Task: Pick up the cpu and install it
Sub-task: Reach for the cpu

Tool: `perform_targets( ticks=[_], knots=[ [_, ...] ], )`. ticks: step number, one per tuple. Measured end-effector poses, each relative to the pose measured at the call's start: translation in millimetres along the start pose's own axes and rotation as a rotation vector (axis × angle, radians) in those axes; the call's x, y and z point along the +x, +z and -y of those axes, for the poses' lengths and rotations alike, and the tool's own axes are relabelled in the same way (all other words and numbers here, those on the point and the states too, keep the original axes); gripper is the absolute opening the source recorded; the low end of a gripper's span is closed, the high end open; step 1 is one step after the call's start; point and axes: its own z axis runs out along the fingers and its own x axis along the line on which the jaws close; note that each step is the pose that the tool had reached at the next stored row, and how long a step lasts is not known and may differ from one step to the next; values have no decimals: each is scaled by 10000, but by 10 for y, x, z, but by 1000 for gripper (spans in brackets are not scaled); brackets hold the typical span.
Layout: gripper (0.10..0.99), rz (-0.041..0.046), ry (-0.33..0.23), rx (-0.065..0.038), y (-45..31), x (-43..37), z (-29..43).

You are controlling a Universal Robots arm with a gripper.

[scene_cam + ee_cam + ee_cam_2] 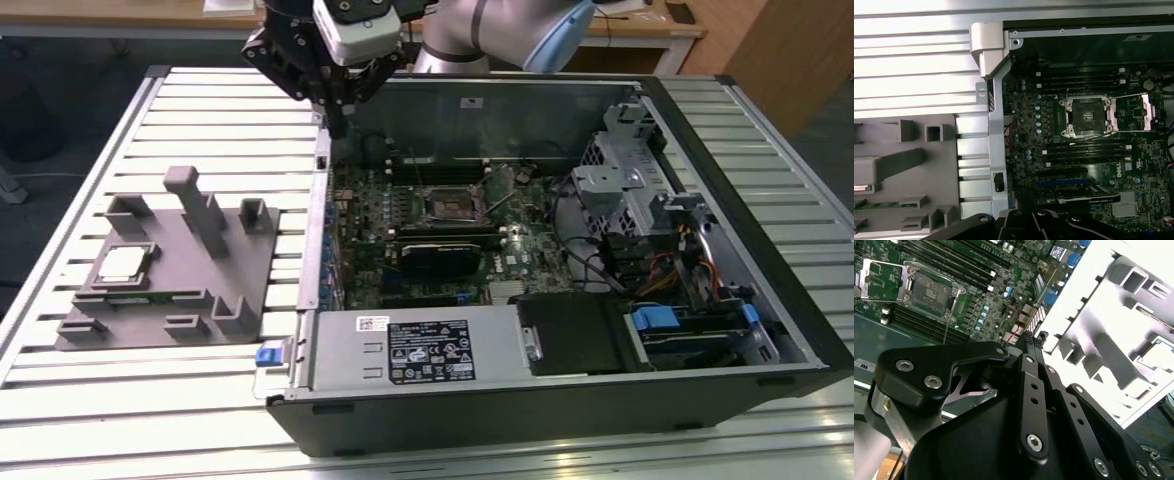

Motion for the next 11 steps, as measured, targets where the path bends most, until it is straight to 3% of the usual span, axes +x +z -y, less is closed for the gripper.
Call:
perform_targets(
  ticks=[2,11],
  knots=[
    [106,0,0,0,5,46,4],
    [106,0,0,0,8,81,7]
  ],
)
